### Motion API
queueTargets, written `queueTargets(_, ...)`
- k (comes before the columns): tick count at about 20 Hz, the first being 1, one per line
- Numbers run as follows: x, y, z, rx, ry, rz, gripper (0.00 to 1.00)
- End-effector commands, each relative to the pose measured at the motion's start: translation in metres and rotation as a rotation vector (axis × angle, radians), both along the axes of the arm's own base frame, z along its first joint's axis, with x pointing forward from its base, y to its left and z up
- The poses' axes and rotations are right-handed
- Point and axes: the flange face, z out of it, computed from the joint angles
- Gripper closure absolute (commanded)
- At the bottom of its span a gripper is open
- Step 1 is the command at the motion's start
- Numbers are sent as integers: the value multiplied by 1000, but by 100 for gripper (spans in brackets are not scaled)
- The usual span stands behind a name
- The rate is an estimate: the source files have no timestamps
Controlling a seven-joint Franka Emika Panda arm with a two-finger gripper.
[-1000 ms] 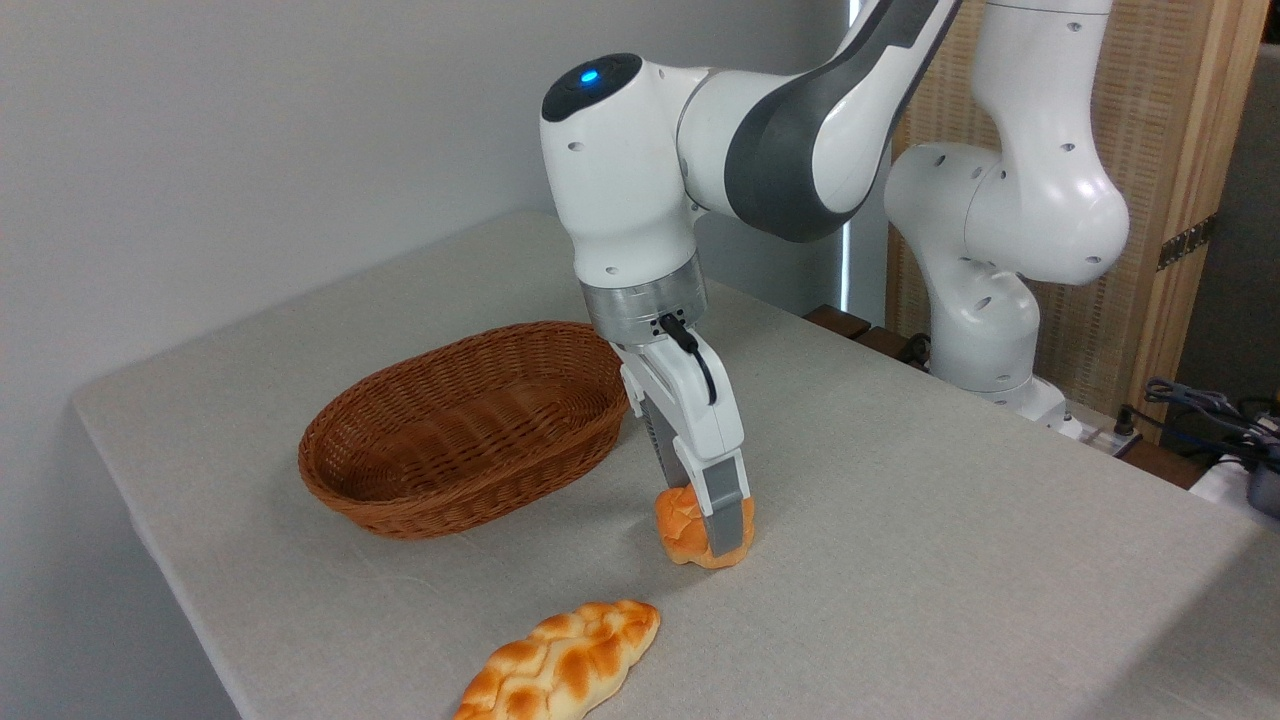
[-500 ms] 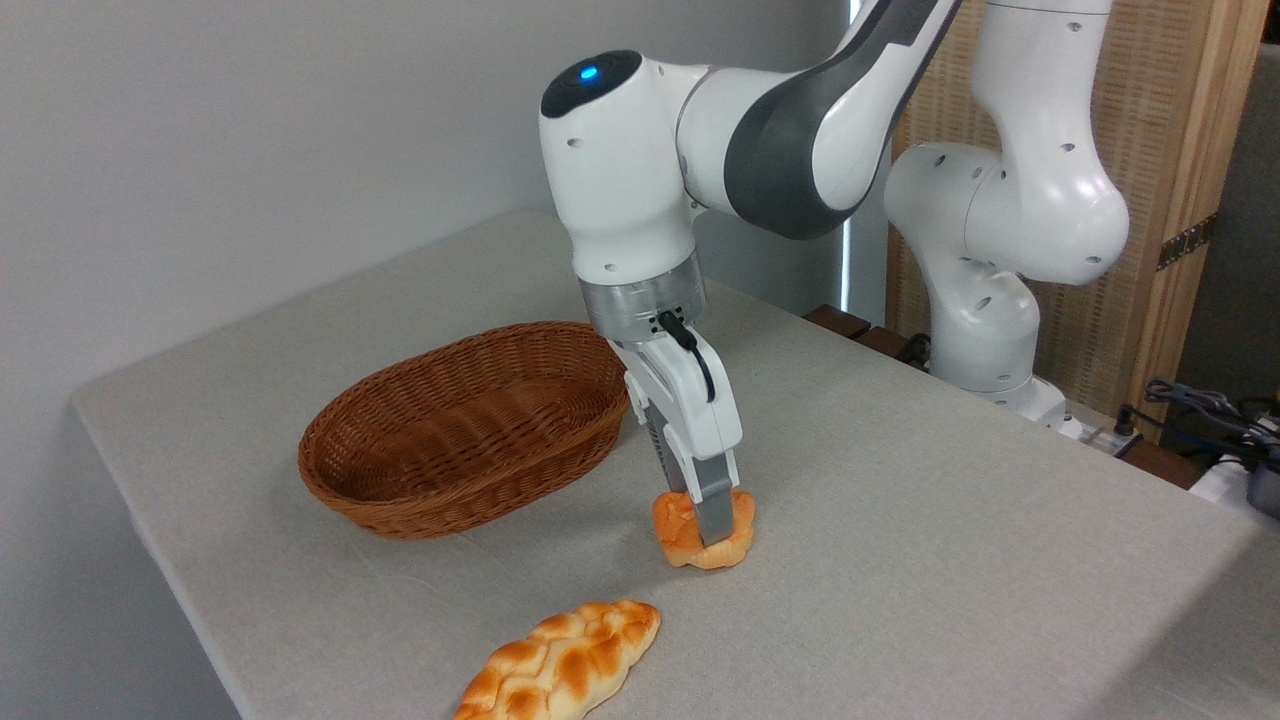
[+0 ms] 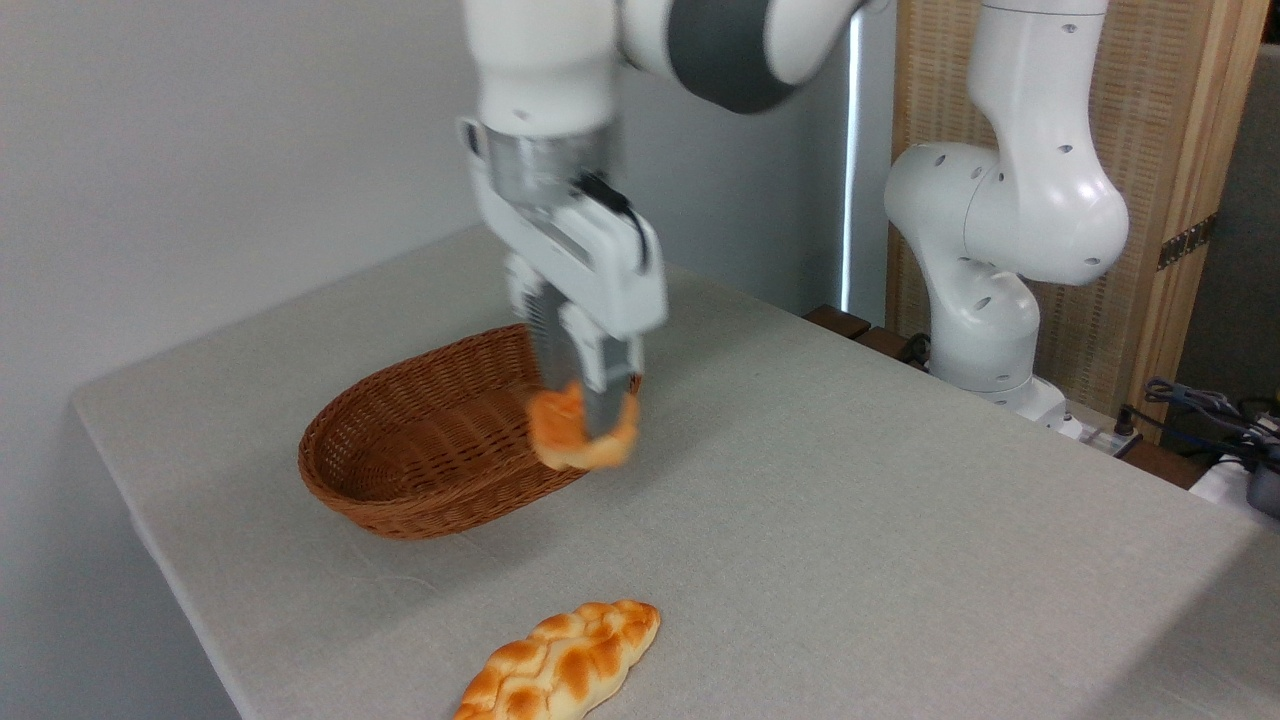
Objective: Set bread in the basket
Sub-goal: 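Lift the bun and carry it over the wicker basket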
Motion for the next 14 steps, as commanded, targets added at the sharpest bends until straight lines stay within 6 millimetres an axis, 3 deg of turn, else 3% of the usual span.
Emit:
queueTargets(1,37,-82,4,-30,36,102,42)
queueTargets(3,45,-116,-5,-32,41,128,42)
queueTargets(6,54,-153,-26,-7,11,119,40)
queueTargets(9,66,-167,-49,8,-17,166,38)
queueTargets(11,66,-172,-56,14,-14,155,30)
queueTargets(14,67,-172,-62,15,-10,152,1)
